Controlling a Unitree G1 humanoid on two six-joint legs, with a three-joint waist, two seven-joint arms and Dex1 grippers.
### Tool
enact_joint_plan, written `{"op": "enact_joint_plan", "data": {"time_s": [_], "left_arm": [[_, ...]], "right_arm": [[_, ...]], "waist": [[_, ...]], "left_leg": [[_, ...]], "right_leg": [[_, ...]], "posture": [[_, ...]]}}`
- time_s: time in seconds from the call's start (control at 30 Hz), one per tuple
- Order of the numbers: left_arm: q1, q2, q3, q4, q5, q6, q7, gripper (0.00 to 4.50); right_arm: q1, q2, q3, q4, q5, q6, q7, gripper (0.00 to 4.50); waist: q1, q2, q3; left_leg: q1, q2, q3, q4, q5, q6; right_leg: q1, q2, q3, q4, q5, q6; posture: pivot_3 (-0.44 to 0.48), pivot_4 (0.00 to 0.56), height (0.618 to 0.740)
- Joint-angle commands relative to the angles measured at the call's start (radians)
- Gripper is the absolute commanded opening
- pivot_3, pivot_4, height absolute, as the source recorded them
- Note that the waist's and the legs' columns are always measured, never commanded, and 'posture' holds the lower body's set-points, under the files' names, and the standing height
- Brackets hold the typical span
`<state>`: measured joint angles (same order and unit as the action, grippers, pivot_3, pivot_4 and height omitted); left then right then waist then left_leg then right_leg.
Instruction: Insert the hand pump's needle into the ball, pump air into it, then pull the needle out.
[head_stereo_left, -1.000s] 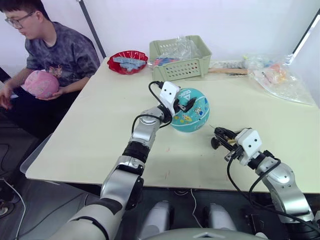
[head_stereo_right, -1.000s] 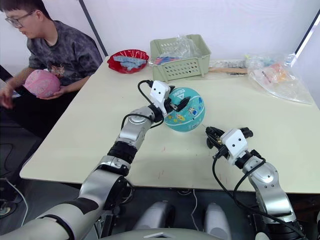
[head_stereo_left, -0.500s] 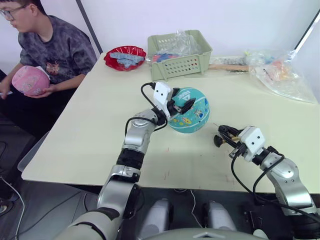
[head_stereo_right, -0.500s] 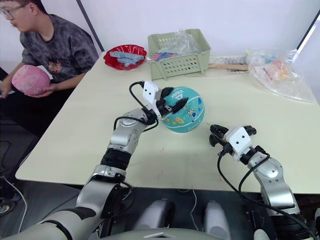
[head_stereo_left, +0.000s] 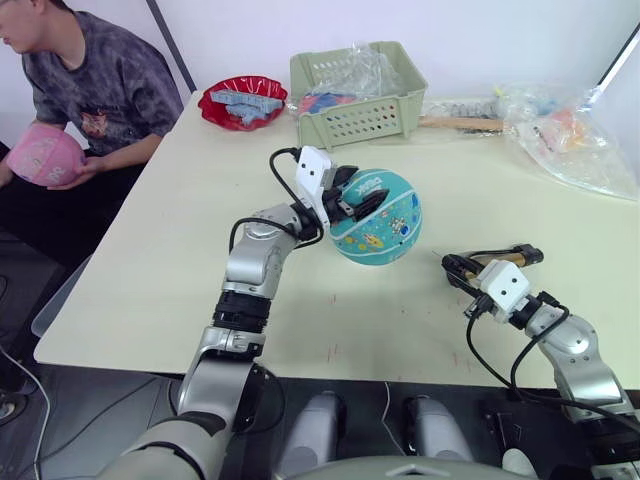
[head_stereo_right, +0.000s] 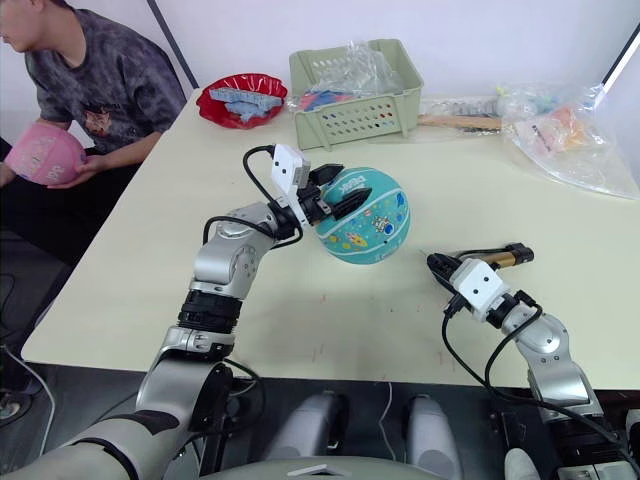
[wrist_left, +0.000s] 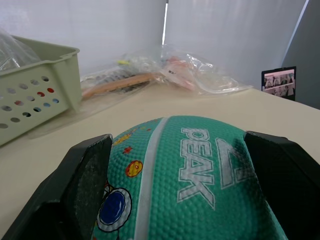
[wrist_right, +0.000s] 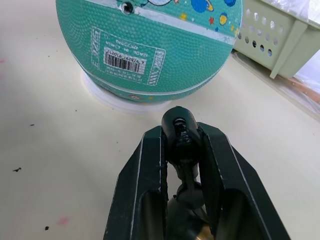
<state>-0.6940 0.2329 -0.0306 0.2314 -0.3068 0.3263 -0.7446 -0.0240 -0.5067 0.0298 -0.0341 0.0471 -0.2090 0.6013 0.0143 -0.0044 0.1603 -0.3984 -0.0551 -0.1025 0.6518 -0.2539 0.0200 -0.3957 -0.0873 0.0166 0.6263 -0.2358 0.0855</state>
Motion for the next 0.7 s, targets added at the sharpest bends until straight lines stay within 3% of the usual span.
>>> {"op": "enact_joint_plan", "data": {"time_s": [0.03, 0.37, 0.7], "left_arm": [[0.006, 0.049, 0.02, -0.131, -0.056, 0.023, -0.063, 4.5], [0.047, 0.198, 0.043, -0.262, -0.166, 0.079, -0.24, 4.5], [0.251, 0.395, 0.097, -0.386, -0.265, 0.073, -0.448, 4.5]], "right_arm": [[0.007, -0.019, -0.037, 0.013, 0.006, -0.026, -0.004, 0.33], [0.0, -0.033, -0.056, 0.07, 0.02, -0.063, -0.008, 0.33], [-0.02, -0.035, -0.087, 0.142, 0.011, -0.085, -0.029, 0.33]], "waist": [[-0.002, 0.0, 0.002], [-0.004, 0.001, 0.002], [-0.007, 0.001, 0.003]], "left_leg": [[0.0, 0.0, 0.0, 0.0, 0.0, 0.0], [0.0, 0.0, 0.001, 0.0, 0.0, 0.0], [0.002, 0.003, 0.003, 0.0, 0.0, 0.0]], "right_leg": [[0.0, 0.0, 0.0, 0.0, 0.0, 0.0], [0.0, 0.0, 0.001, 0.001, 0.0, 0.0], [0.0, 0.0, 0.003, 0.001, 0.0, 0.0]], "posture": [[0.0, 0.15, 0.74], [0.0, 0.15, 0.74], [0.0, 0.15, 0.74]]}}
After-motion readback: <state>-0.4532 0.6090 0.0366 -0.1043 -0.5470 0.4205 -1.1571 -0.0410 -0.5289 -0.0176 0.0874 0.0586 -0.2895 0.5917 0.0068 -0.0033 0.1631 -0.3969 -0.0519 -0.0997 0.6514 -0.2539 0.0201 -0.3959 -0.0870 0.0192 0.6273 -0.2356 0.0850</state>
